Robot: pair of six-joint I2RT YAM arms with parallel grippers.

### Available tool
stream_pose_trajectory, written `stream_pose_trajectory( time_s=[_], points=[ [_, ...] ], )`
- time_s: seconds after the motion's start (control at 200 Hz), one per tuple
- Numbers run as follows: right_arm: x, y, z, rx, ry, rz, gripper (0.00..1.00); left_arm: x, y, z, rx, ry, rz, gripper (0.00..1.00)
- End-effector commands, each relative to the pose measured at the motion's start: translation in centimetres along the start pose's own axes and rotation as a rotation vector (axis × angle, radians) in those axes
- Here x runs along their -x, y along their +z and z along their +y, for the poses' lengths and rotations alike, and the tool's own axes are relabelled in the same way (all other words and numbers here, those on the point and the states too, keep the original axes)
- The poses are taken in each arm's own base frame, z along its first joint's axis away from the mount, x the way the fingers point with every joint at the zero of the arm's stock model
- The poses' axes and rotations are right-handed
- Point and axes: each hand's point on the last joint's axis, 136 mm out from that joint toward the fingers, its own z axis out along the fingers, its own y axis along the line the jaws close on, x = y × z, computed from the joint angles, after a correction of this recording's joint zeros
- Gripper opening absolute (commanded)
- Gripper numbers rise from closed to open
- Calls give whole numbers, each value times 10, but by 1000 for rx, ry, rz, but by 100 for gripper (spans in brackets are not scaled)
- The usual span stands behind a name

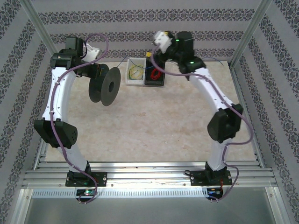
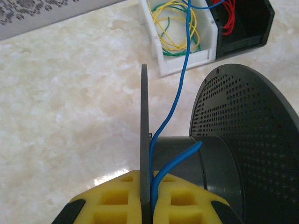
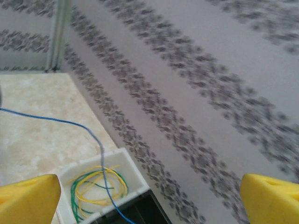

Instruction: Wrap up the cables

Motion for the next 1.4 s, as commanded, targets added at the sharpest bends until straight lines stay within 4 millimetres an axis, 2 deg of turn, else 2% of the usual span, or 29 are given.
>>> stream_pose_trajectory(
  time_s=[0.0, 0.115, 0.23, 0.345, 0.58, 0.704, 0.794, 0.874, 0.914, 0.959, 0.989, 1.084, 1.169, 1.309, 1.394],
  points=[
    [-57, -4, 7, 44, 119, 73, 98, 21, -61, -33, -76, -15, -146, 0],
    [-97, -6, 11, 57, 42, 142, 97, 22, -86, -47, -111, 2, -183, 0],
    [-118, -2, 25, 144, -51, 118, 93, 20, -104, -58, -128, 16, -209, 0],
    [-124, 12, 39, 161, -175, 70, 92, 18, -120, -72, -153, 39, -230, 0],
    [-118, 38, 70, 271, -216, 18, 92, 20, -147, -82, -155, 58, -284, 0],
    [-129, 51, 72, 253, -247, 55, 86, 23, -159, -89, -180, 72, -305, 0],
    [-135, 58, 71, 242, -258, 70, 77, 25, -166, -94, -199, 81, -320, 0],
    [-142, 60, 68, 233, -255, 96, 58, 28, -172, -97, -208, 87, -342, 0],
    [-145, 61, 67, 231, -254, 104, 42, 31, -175, -99, -220, 89, -358, 0],
    [-150, 60, 66, 224, -252, 115, 14, 34, -179, -101, -228, 91, -376, 0],
    [-154, 59, 65, 216, -252, 126, 0, 36, -181, -101, -227, 90, -386, 0],
    [-162, 54, 62, 196, -250, 154, 0, 46, -183, -93, -191, 68, -416, 0],
    [-164, 47, 64, 199, -242, 187, 0, 64, -188, -81, -163, 11, -482, 0],
    [-161, 33, 77, 223, -235, 266, 0, 99, -194, -59, -109, -81, -615, 0],
    [-162, 26, 93, 254, -276, 339, 0, 119, -195, -46, -77, -139, -685, 0]
  ],
)
